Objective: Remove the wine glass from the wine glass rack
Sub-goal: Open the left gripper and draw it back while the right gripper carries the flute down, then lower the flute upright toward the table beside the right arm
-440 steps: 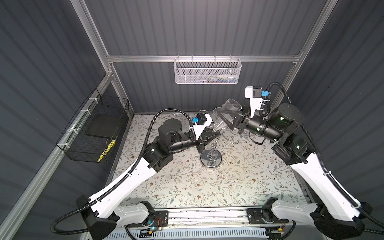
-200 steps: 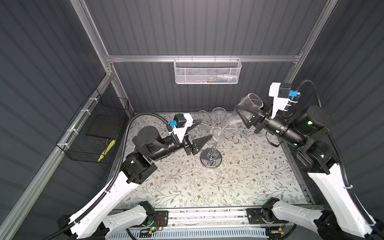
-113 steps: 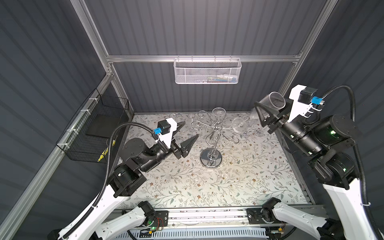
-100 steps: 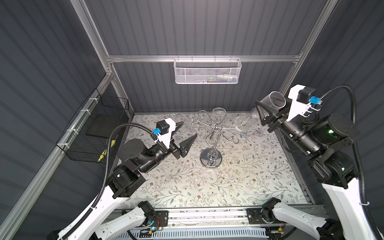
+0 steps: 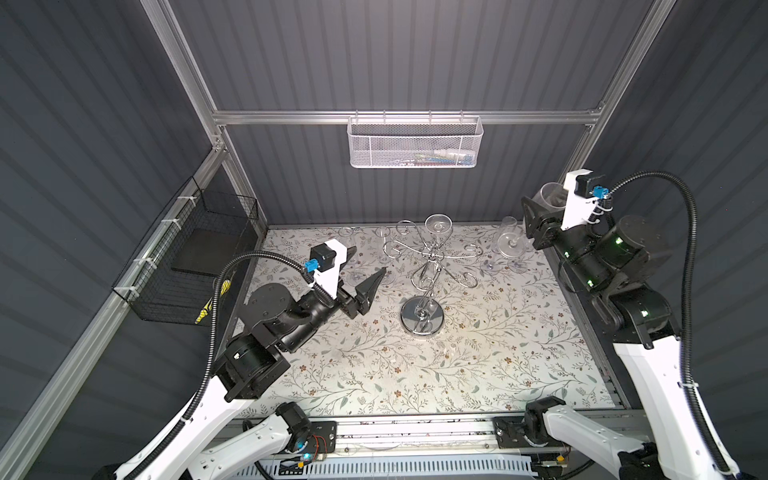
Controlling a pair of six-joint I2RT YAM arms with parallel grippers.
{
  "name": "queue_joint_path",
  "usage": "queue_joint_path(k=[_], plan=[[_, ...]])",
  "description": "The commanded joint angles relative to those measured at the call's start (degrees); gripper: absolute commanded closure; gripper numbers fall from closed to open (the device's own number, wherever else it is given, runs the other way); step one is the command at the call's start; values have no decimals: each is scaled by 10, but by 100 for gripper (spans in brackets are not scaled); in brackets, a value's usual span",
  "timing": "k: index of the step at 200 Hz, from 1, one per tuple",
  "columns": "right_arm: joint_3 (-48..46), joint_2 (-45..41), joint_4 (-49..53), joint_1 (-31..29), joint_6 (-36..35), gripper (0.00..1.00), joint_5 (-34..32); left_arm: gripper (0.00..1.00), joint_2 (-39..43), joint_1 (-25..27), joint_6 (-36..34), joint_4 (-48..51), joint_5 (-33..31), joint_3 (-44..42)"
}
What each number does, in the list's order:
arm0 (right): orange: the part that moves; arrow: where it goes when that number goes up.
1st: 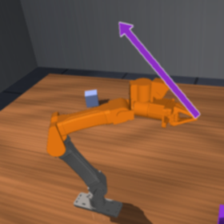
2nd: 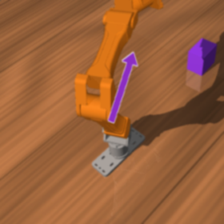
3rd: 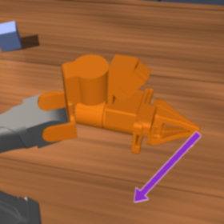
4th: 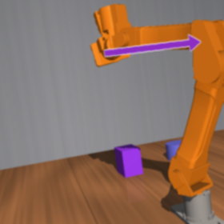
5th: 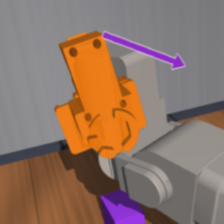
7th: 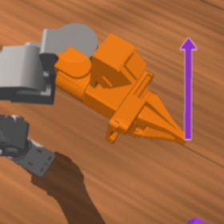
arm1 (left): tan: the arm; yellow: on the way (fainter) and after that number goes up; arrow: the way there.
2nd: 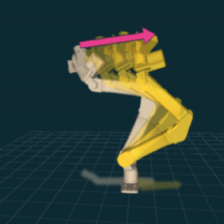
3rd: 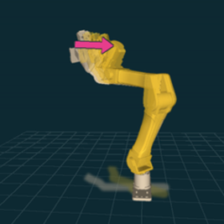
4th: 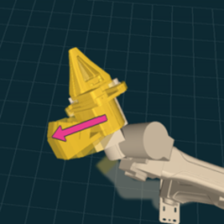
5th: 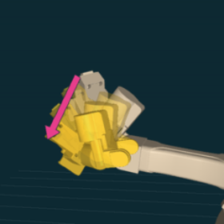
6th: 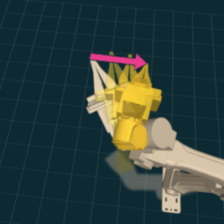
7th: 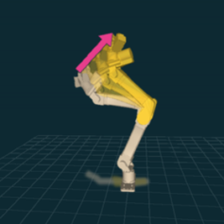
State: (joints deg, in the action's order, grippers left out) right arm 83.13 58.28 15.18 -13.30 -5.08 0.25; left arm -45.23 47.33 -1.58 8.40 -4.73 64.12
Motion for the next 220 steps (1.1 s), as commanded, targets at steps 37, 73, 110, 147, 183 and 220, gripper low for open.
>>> queue_joint_path(k=[37, 73, 110, 147, 183, 220], plan=[[-111, 10, -150, 61, 18, 57, 49, 22, 1, 2, -9, -11, -41, -11], [-165, 37, -209, 69, 11, 57, 60, 21, -1, 2, -6, -34, -72, -21], [-213, 87, -270, 70, 10, 56, 73, 21, 1, 3, -6, -48, -107, -29], [-261, 137, -350, 70, 17, 57, 89, 21, -1, 3, -4, -54, -135, -36], [-281, 190, -405, 69, 23, 57, 96, 21, -9, 3, -4, -61, -151, -36], [-292, 254, -462, 68, 23, 57, 105, 21, -23, 2, -4, -71, -164, -33]])
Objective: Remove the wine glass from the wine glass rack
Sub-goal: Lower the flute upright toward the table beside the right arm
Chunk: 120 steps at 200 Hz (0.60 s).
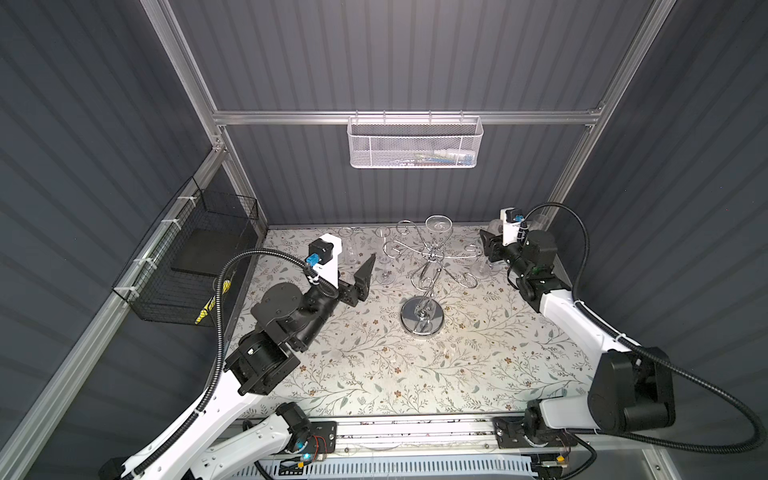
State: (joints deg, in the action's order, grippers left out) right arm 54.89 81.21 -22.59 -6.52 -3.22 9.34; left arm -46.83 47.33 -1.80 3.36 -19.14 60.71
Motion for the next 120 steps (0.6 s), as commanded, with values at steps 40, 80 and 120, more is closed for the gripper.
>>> queue_joint_path(k=[40, 80, 120], plan=[[-23, 74, -154, -9, -1, 57, 5, 21, -18, 2, -1, -26, -21, 1], [-29, 120, -210, -14, 5, 56, -10, 21, -23, 3, 1, -28, -22, 2], [-33, 155, -249, -19, 11, 56, -21, 21, -25, 2, 3, -29, -22, 3]])
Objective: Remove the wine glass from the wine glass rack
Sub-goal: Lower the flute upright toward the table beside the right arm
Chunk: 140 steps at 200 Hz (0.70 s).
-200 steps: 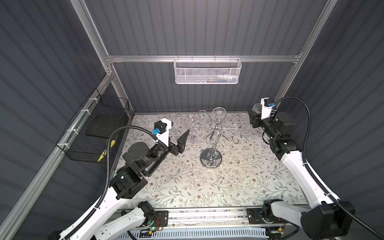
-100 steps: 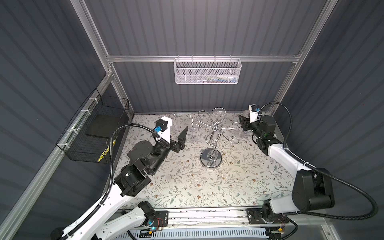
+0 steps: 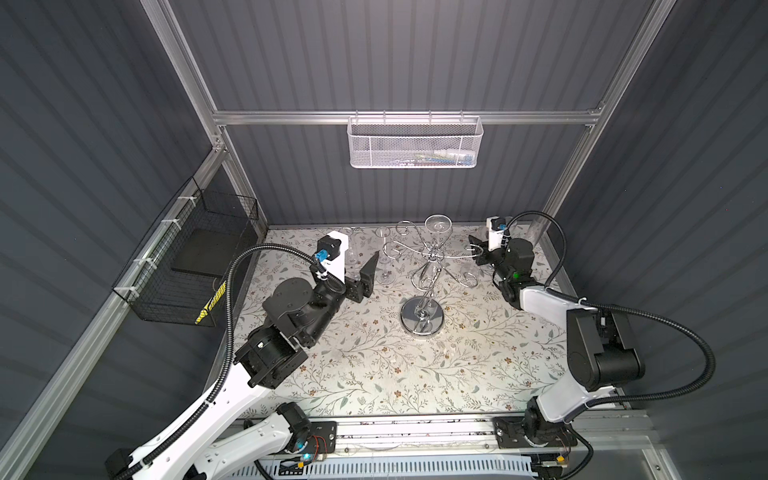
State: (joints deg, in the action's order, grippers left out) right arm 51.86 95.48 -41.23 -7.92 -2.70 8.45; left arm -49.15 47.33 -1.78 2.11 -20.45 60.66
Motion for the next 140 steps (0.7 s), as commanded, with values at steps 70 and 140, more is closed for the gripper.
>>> queue_joint_path(k=[70, 140], plan=[[-3, 48, -78, -7, 4, 56, -22, 21, -6, 3, 9, -20, -5, 1], [4, 61, -75, -6, 2, 56, -24, 21, 0, 3, 11, -20, -6, -2]])
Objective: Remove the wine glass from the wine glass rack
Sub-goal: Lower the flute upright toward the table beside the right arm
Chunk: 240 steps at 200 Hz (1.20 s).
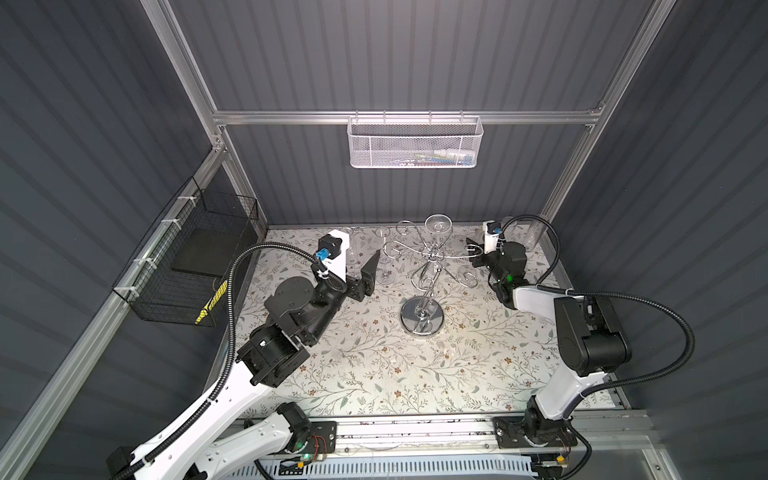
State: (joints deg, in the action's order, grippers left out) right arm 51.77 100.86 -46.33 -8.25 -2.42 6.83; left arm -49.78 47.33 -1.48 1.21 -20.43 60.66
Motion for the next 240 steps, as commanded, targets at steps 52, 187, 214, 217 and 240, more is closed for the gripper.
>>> queue_joint_path(k=[52, 187, 214, 217, 240], plan=[[17, 11, -5, -3, -5, 54, -2, 21, 9, 3, 8, -7, -7, -3], [25, 11, 15, -4, -16, 36, 4, 21, 17, 3, 6, -2, -11, -9], [20, 9, 10, -4, -15, 32, 1, 21, 17, 3, 7, -3, -11, -9], [19, 8, 10, -4, -15, 32, 1, 21, 16, 3, 7, -3, -11, -8], [18, 7, 9, -4, -14, 23, -1, 21, 17, 2, 7, -3, -11, -9]])
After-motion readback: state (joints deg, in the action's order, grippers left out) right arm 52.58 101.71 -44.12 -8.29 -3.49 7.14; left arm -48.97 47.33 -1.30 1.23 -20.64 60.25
